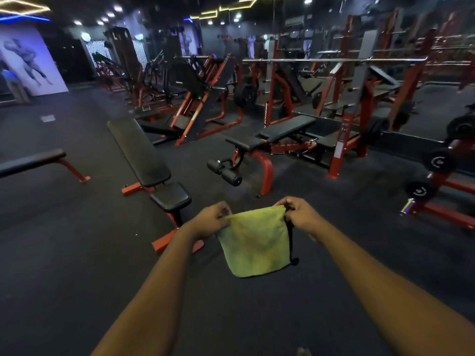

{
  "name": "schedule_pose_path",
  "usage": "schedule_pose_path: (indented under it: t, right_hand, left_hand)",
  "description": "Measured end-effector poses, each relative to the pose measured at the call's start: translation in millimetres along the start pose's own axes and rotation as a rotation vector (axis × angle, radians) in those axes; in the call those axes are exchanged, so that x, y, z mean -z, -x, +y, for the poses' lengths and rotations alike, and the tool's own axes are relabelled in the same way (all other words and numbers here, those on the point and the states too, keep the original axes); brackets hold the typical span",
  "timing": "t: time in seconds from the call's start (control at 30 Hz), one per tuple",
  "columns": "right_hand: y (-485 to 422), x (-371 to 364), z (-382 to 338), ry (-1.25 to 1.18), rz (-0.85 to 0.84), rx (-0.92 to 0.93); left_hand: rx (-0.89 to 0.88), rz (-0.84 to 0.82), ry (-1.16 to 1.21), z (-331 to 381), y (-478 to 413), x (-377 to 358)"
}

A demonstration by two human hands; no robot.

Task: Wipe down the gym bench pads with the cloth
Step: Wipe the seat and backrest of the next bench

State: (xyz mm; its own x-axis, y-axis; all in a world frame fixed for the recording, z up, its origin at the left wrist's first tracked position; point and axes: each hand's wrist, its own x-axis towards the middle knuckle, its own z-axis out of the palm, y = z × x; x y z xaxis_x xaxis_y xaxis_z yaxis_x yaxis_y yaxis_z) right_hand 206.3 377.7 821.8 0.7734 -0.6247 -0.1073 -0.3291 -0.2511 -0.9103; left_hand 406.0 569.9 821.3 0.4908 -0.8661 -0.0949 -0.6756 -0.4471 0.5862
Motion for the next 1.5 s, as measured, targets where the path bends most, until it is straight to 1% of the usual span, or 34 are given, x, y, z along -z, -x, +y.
schedule_pose_path:
  t: [0.07, 0.13, 0.2, 0.23, 0.3, 0.33, 0.43, 0.53, 0.63, 0.73, 0.83, 0.93, 1.03, 1.13, 1.23, 1.3, 1.33, 1.4, 1.43, 1.5]
  right_hand:
    - [-64.4, 8.9, 2.4, -0.004, -0.051, -0.028]
    - [-131.2, 11.8, 6.2, -0.013, -0.163, -0.075]
    - [-189.2, 8.0, 3.7, -0.014, -0.256, -0.109]
    - [-234.0, 2.6, -0.7, 0.028, -0.316, -0.095]
    - [-277.0, -10.2, -11.3, 0.164, -0.377, -0.03]
    - [-319.4, -25.9, -18.4, 0.229, -0.435, 0.007]
    - [-382.4, -60.2, -31.3, 0.377, -0.517, 0.106]
    - [-479.4, -115.7, -40.4, 0.499, -0.635, 0.168]
    - [-554.8, -165.4, -40.5, 0.489, -0.682, 0.195]
    - [-636.0, -222.1, -31.9, 0.501, -0.739, 0.149]
    - [-708.5, -271.6, -31.2, 0.528, -0.761, 0.101]
    - [-771.8, -311.3, -31.4, 0.546, -0.748, 0.076]
    - [-826.4, -349.4, -29.3, 0.587, -0.773, 0.107]
    - [-886.4, -398.7, -24.9, 0.698, -0.779, 0.211]
    - [-929.4, -451.1, -23.2, 0.788, -0.801, 0.476]
    - [-945.6, -485.6, -9.0, 0.829, -0.912, 0.695]
    - [-949.4, -497.3, 0.4, 0.849, -1.001, 0.786]
    - [-955.9, -516.5, 27.8, 0.86, -1.185, 0.929]
    - [-960.1, -526.8, 42.9, 0.876, -1.246, 1.001]
    - [-969.5, -555.0, 78.7, 0.935, -1.28, 1.188]
  left_hand:
    - [-0.032, 0.054, -0.009, -7.9, -58.9, 13.7]
    - [-0.003, 0.101, -0.038, -18.1, -114.5, 29.6]
    - [0.033, 0.11, -0.079, -30.4, -159.2, 44.9]
    - [0.067, 0.125, -0.07, -41.4, -189.9, 57.7]
    - [0.091, 0.149, -0.052, -53.1, -219.0, 70.9]
    - [0.126, 0.173, -0.032, -70.1, -246.2, 83.4]
    - [0.187, 0.207, 0.028, -99.6, -284.7, 100.8]
    - [0.266, 0.296, 0.09, -164.8, -342.2, 116.3]
    - [0.378, 0.422, 0.164, -232.6, -383.9, 119.8]
    - [0.569, 0.581, 0.276, -313.3, -425.1, 119.6]
    - [0.757, 0.672, 0.322, -381.0, -451.1, 118.3]
    - [0.923, 0.723, 0.377, -422.2, -467.8, 115.9]
    - [1.067, 0.787, 0.442, -452.5, -485.9, 107.3]
    - [1.218, 0.898, 0.489, -484.5, -513.0, 90.6]
    - [1.362, 1.041, 0.509, -512.0, -541.9, 71.6]
    - [1.447, 1.149, 0.539, -529.2, -559.3, 53.4]
    - [1.481, 1.191, 0.565, -534.8, -565.9, 44.4]
    - [1.551, 1.243, 0.601, -548.3, -575.0, 26.1]
    - [1.584, 1.265, 0.616, -555.7, -579.2, 16.8]
    - [1.646, 1.302, 0.643, -575.1, -586.2, -10.1]
